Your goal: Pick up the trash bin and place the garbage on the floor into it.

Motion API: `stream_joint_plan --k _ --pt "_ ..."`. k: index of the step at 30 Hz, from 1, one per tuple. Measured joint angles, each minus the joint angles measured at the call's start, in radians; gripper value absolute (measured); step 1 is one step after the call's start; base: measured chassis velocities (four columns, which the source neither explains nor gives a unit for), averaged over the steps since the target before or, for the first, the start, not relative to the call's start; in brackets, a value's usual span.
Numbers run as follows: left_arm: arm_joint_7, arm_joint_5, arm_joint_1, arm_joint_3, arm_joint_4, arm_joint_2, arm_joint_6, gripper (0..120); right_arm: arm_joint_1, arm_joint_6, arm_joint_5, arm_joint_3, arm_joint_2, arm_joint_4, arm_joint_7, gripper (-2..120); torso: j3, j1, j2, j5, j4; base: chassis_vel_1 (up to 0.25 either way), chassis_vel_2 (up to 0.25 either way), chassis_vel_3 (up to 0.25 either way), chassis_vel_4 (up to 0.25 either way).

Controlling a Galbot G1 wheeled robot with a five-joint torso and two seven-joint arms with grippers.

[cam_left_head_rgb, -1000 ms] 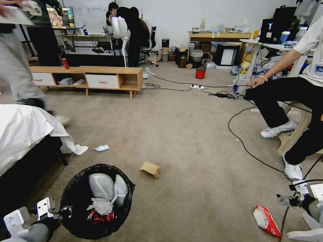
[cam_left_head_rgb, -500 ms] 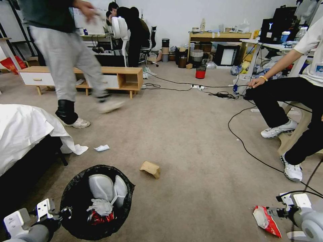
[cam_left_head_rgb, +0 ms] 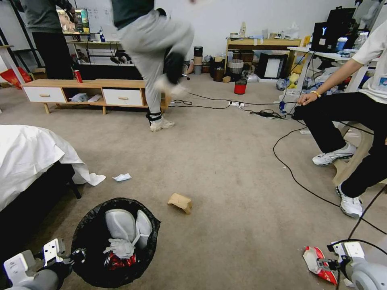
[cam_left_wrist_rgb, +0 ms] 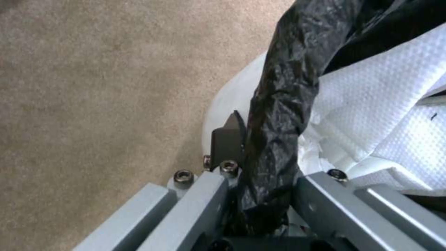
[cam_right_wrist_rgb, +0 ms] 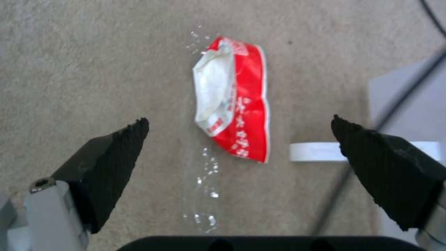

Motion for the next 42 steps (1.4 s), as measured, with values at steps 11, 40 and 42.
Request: stream_joint_plan --k 11,40,42 --pt "0.0 0.0 0.012 -0.004 -0.008 0.0 0.0 0 0.07 0.014 -0.006 -0.076 0.066 -0.077 0.008 100 0.0 0.0 0.0 0.0 0.0002 0.0 0.0 0.0 0.0" --pt "0.002 -0.002 0.021 -0.004 -0.019 -0.002 0.0 0 0.288 0.079 -0.048 -0.199 0.14 -0.33 -0.003 100 0.0 0.0 0.0 0.0 0.0002 0.0 0.0 0.0 0.0" --pt "0.002 -0.002 0.021 -0.003 -0.019 -0.002 0.0 0 0.3 0.085 -0.057 -0.202 0.144 -0.355 -0.01 100 0.0 0.0 0.0 0.0001 0.0001 0.0 0.0 0.0 0.0"
